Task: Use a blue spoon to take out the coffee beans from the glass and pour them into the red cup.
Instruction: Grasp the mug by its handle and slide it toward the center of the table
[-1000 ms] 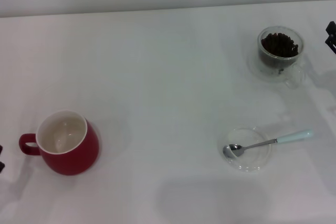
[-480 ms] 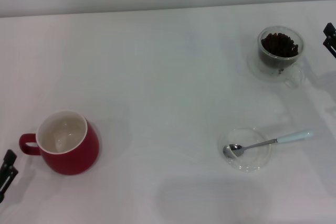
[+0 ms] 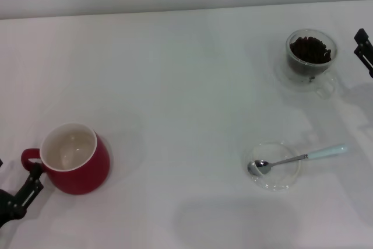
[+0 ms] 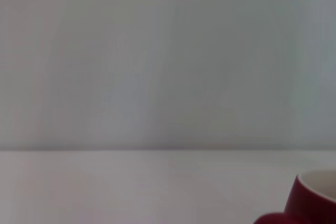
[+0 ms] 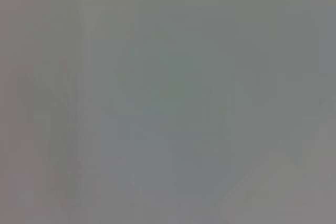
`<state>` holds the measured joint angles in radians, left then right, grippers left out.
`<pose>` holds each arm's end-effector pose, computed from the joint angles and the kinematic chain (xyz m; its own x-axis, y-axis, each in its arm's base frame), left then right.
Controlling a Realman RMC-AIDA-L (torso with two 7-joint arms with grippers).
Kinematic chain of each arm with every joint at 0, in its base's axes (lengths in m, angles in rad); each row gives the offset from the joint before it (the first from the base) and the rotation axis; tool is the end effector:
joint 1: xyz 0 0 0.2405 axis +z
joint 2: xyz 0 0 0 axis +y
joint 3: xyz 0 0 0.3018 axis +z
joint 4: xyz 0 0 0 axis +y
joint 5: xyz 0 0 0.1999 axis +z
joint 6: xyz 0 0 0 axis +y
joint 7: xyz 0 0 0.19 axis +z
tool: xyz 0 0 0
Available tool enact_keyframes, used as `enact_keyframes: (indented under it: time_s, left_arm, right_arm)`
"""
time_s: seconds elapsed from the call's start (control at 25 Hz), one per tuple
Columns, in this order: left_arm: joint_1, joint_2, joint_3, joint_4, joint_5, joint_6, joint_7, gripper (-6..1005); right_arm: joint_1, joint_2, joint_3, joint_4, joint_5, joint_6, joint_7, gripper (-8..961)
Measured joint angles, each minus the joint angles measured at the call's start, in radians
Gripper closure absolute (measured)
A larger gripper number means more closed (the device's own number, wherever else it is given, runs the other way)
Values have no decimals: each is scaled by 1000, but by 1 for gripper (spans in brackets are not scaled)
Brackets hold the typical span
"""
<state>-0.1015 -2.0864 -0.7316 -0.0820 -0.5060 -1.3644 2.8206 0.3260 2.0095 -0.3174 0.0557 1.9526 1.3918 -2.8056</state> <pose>-0.3998 0.2301 -0.0843 0.6835 0.1677 0.7104 0.7163 -0.3417 -0.6084 0.4037 0.3291 0.0111 0.6736 0.0562 -0.7369 -0.7289 -0.1141 -0.6750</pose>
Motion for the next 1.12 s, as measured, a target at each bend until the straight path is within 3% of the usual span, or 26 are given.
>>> enact_keyframes:
  time_s: [0.72, 1.04, 1.12]
  left_arm:
    - [-24, 3, -6, -2, -7, 24, 4, 139]
    - [-39, 1, -3, -8, -9, 55, 2, 245]
    - [-39, 2, -2, -16, -6, 65, 1, 317]
  right_arm:
    - [-13, 0, -3, 23, -2, 10, 0, 80]
    - [-18, 0, -3, 32, -1, 23, 0, 81]
    - [-20, 0, -3, 32, -1, 23, 0, 81]
